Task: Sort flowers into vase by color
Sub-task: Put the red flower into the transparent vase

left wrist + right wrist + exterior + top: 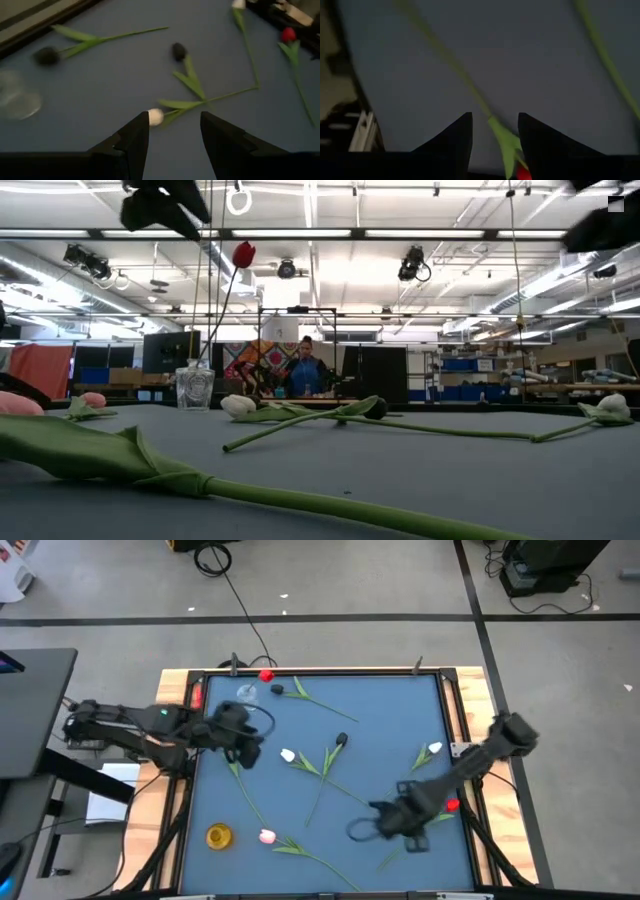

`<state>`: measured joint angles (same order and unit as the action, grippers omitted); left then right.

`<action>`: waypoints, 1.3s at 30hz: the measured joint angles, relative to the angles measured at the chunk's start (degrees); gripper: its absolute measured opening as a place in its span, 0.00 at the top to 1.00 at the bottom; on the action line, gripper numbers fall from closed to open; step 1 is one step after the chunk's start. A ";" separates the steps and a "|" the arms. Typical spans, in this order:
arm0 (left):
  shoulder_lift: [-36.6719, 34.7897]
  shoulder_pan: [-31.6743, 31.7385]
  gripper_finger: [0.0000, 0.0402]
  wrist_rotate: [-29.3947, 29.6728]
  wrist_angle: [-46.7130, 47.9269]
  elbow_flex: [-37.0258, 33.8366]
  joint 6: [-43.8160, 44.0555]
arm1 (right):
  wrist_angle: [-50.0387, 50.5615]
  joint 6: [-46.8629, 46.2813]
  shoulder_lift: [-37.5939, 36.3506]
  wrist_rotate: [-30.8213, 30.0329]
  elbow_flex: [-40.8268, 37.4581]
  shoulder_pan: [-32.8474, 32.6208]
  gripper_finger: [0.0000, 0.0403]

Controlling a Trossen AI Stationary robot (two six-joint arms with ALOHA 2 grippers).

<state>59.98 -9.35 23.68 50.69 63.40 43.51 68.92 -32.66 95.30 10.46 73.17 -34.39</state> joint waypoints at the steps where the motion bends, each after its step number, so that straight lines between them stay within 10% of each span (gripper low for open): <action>1: 1.49 -0.95 0.54 0.00 -1.33 0.00 0.00 | -1.73 -0.61 -2.13 -0.94 -2.18 -1.82 0.59; 16: 17.15 -11.24 0.54 -0.36 -20.76 0.00 1.76 | -15.53 1.63 -7.84 -4.53 -22.09 -12.35 0.62; 39: 21.08 -14.31 0.59 -1.29 -26.98 -0.04 -2.23 | -29.56 -17.97 -6.57 5.35 -22.42 -3.79 0.94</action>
<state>81.06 -23.66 22.39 23.71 63.35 41.28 39.36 -50.62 88.72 15.81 50.75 -38.18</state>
